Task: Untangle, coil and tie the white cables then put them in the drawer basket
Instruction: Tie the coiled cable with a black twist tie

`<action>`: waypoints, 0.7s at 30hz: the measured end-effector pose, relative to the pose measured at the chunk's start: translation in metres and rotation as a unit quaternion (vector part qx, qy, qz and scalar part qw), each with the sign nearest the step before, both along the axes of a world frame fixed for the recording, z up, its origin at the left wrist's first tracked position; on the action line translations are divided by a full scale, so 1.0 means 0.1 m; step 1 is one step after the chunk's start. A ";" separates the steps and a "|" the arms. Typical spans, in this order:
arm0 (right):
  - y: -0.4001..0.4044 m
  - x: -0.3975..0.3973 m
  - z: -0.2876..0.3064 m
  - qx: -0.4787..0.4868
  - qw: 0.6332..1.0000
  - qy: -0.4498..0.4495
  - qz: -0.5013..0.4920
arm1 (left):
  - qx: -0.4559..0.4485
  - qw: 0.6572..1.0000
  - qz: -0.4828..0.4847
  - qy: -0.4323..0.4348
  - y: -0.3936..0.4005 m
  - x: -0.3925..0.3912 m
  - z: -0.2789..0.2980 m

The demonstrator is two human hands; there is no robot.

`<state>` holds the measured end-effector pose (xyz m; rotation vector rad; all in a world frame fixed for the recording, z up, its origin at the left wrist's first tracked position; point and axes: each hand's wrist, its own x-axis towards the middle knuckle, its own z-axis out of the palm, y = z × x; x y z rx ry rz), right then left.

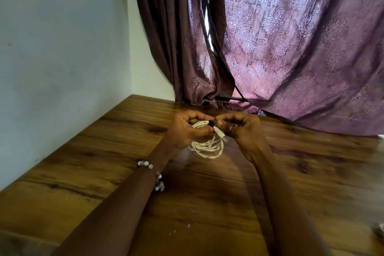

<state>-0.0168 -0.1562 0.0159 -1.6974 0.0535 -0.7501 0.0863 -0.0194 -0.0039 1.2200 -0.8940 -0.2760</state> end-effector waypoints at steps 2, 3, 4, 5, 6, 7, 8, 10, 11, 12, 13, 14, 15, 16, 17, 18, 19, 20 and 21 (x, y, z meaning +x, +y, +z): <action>0.00 0.01 -0.02 0.035 0.999 0.002 0.010 | 0.003 1.000 -0.001 -0.004 0.00 -0.01 0.00; 0.00 0.02 -0.03 0.060 0.998 0.002 0.019 | 0.004 1.000 -0.003 -0.003 0.00 -0.01 0.00; 0.00 0.02 -0.03 0.090 0.995 0.007 0.031 | 0.006 1.000 -0.005 -0.002 0.00 -0.02 0.00; 0.00 0.02 -0.03 0.122 0.991 0.016 0.044 | 0.008 1.000 -0.006 -0.003 0.00 -0.02 0.00; -0.01 0.02 -0.03 0.153 0.986 0.026 0.058 | 0.010 1.000 -0.008 -0.006 -0.01 -0.02 0.00; -0.02 0.02 -0.04 0.180 0.981 0.036 0.069 | 0.012 1.000 -0.009 -0.008 -0.01 -0.02 0.00; -0.03 0.02 -0.06 0.199 0.976 0.044 0.077 | 0.012 1.000 -0.011 -0.011 -0.01 -0.03 0.00; -0.04 0.02 -0.08 0.215 0.972 0.051 0.076 | 0.010 1.000 -0.009 -0.010 -0.02 -0.04 0.00; -0.03 0.02 -0.08 0.226 0.970 0.050 0.075 | 0.006 1.000 -0.007 -0.005 -0.03 -0.04 -0.01; -0.03 0.02 -0.07 0.241 0.966 0.048 0.078 | 0.000 1.000 -0.004 0.001 -0.03 -0.04 -0.01; -0.02 0.01 -0.05 0.253 0.963 0.048 0.084 | -0.005 1.000 -0.002 0.005 -0.03 -0.03 0.00; -0.02 0.01 -0.03 0.252 0.962 0.052 0.086 | -0.007 1.000 -0.001 0.004 -0.03 -0.03 0.00; -0.02 -0.01 -0.01 0.241 0.964 0.064 0.087 | -0.009 1.000 -0.002 -0.001 -0.03 -0.02 -0.01; -0.03 -0.01 -0.01 0.225 0.968 0.079 0.082 | -0.009 1.000 -0.006 -0.008 -0.03 -0.01 -0.02; -0.03 -0.02 0.00 0.215 0.969 0.094 0.077 | -0.007 1.000 -0.009 -0.015 -0.02 -0.01 -0.02; -0.04 -0.03 -0.01 0.210 0.969 0.103 0.072 | -0.004 1.000 -0.013 -0.020 -0.02 -0.01 -0.02; -0.05 -0.03 -0.02 0.215 0.968 0.106 0.075 | 0.000 1.000 -0.015 -0.023 -0.02 -0.02 -0.03; -0.07 -0.03 -0.04 0.219 0.967 0.103 0.077 | 0.003 0.999 -0.015 -0.028 -0.02 -0.02 -0.03; -0.08 -0.04 -0.06 0.225 0.967 0.096 0.078 | 0.005 0.999 -0.013 -0.035 -0.03 -0.03 -0.04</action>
